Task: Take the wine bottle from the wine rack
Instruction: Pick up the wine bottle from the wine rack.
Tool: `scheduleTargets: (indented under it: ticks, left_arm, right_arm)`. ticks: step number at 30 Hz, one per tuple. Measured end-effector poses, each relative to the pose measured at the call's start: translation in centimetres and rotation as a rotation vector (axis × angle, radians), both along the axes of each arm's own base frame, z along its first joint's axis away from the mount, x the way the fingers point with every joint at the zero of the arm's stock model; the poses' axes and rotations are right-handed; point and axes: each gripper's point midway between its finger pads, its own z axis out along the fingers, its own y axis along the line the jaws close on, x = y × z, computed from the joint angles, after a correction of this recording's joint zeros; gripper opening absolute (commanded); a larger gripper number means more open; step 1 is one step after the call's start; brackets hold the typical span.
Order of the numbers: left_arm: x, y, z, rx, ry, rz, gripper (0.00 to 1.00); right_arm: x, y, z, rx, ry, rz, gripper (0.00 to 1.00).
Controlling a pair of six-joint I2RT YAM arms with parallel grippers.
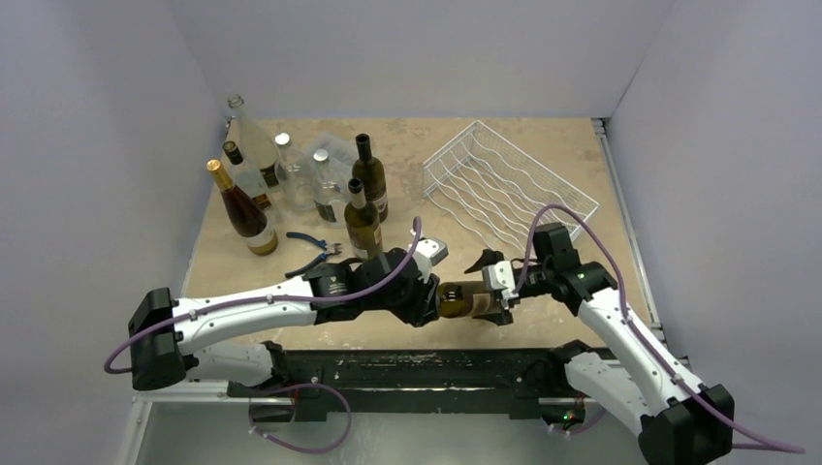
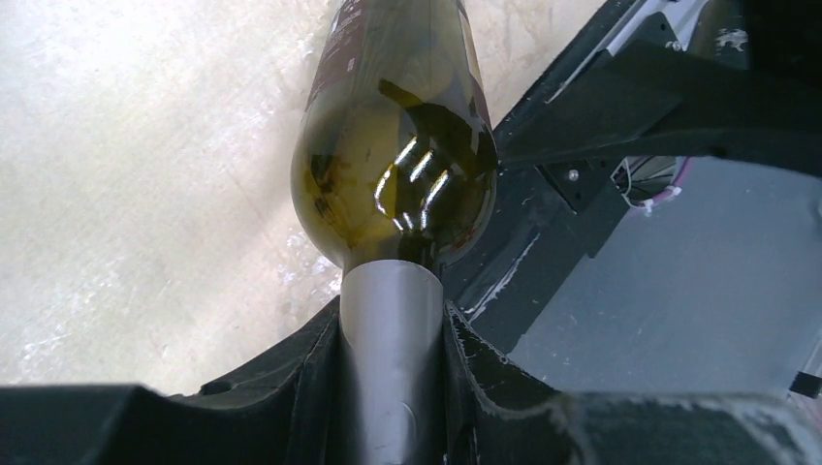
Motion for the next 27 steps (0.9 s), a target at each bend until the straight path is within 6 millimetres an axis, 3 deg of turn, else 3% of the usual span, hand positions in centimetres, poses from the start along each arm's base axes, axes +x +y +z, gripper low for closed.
scheduleTargets:
  ticks: [6, 9, 14, 17, 18, 20, 24, 27]
  left_arm:
    - [-0.1, -1.6, 0.4, 0.007, 0.033, -0.026, 0.0]
    - [0.1, -2.1, 0.9, 0.004, 0.034, -0.028, 0.0]
    - [0.7, -2.9, 1.6, -0.008, 0.03, -0.024, 0.0]
    - [0.8, -2.9, 1.6, -0.009, 0.034, -0.022, 0.05]
    - [0.8, -2.9, 1.6, -0.009, 0.034, -0.022, 0.08]
    - [1.0, -2.9, 1.7, -0.011, 0.036, -0.018, 0.24]
    - [1.3, -2.9, 1.9, -0.051, 0.037, 0.0, 0.56]
    - [1.1, -2.9, 2.7, -0.124, 0.03, 0.006, 0.72]
  right_arm:
    - [0.0, 1.2, -1.5, -0.056, 0.011, 0.029, 0.98]
    - [-0.1, 1.7, -2.2, -0.078, 0.029, 0.041, 0.93]
    - [-0.1, 2.0, -3.1, -0.103, 0.058, 0.039, 0.74]
    - [0.0, 2.0, -3.2, -0.108, 0.078, 0.024, 0.48]
    - [0.0, 2.0, -3.2, -0.108, 0.08, 0.022, 0.37]
    - [0.1, 2.0, -3.2, -0.108, 0.084, 0.021, 0.25]
    - [0.3, 2.1, -3.0, -0.11, 0.098, 0.013, 0.13]
    - [0.3, 2.1, -3.1, -0.115, 0.108, 0.006, 0.05]
